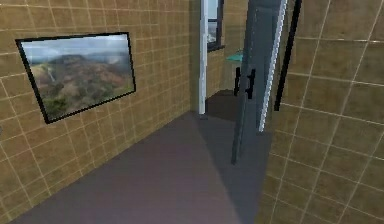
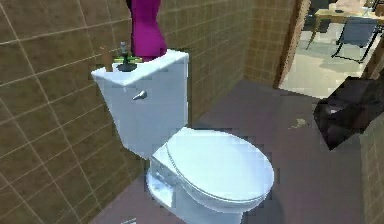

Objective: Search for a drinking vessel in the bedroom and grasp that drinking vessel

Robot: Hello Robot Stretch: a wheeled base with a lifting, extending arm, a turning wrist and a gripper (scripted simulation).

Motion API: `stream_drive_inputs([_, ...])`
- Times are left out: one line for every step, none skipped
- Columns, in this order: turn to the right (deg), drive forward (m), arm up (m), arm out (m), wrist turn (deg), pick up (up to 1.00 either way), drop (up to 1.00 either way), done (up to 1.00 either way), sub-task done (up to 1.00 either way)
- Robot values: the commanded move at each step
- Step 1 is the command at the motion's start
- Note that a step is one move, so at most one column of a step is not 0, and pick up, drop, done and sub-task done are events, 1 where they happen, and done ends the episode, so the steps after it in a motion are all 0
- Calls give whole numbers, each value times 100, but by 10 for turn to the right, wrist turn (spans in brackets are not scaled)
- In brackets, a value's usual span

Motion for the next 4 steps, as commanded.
stream_drive_inputs([0, 100, 0, 0, 0, 0, 0, 0, 0])
stream_drive_inputs([0, 80, 0, 0, 0, 0, 0, 0, 0])
stream_drive_inputs([-450, 0, 0, 0, 0, 0, 0, 0, 0])
stream_drive_inputs([-60, 0, 0, 0, 0, 0, 0, 0, 0])
